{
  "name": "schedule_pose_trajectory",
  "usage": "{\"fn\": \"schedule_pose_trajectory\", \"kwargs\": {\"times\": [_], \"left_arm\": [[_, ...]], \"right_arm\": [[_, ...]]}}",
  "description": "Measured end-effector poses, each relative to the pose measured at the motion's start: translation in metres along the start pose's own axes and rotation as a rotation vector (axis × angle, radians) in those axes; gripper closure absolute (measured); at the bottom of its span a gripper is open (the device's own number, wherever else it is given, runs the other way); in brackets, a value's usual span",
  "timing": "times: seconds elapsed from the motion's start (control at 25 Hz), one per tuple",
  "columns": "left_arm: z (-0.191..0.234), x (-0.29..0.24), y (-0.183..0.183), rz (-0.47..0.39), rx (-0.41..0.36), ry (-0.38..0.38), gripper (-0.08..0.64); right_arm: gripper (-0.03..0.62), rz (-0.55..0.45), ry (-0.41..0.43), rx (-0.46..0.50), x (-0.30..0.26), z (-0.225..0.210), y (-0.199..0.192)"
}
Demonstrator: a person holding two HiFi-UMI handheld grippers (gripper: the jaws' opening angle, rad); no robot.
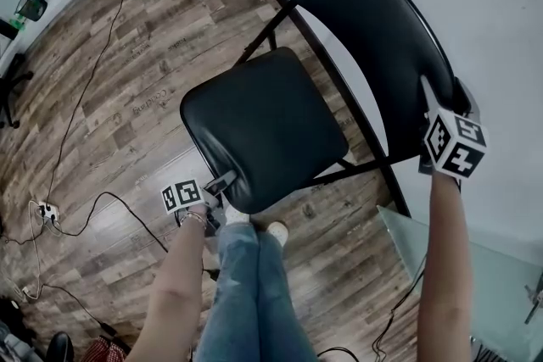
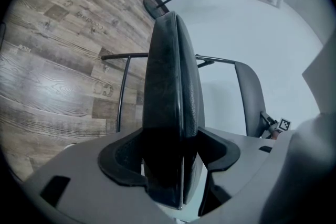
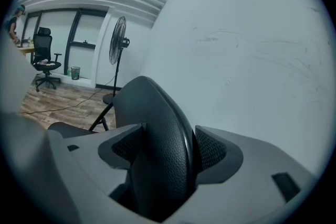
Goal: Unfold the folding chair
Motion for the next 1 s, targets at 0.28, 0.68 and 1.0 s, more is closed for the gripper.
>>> {"fn": "schedule_pose_trajectory", "kwargs": {"times": [0.28, 0.68, 1.0], "left_arm": [[0.017, 0.003, 0.003, 0.008, -0.008, -0.011, 0.279], [0.026, 0.007, 0.01, 0.045, -0.026, 0.047, 0.268], [0.026, 0.009, 0.006, 0.039, -0.027, 0.09, 0.264]], "right_arm": [[0.293, -0.011, -0.001, 0.004, 0.004, 0.013, -0.003], [0.29, 0.028, -0.013, -0.017, 0.008, 0.027, 0.001], [0.29, -0.002, -0.018, 0.007, 0.014, 0.03, -0.001]]}}
Point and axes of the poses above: the fingertips, and each gripper's own axes: x backward along the fingers, z to its left, y out of its top, the point moved 8 cm from there along x, backward along the fingers, and after that the axes turned 5 degrees about -x, right-handed, at the moved point
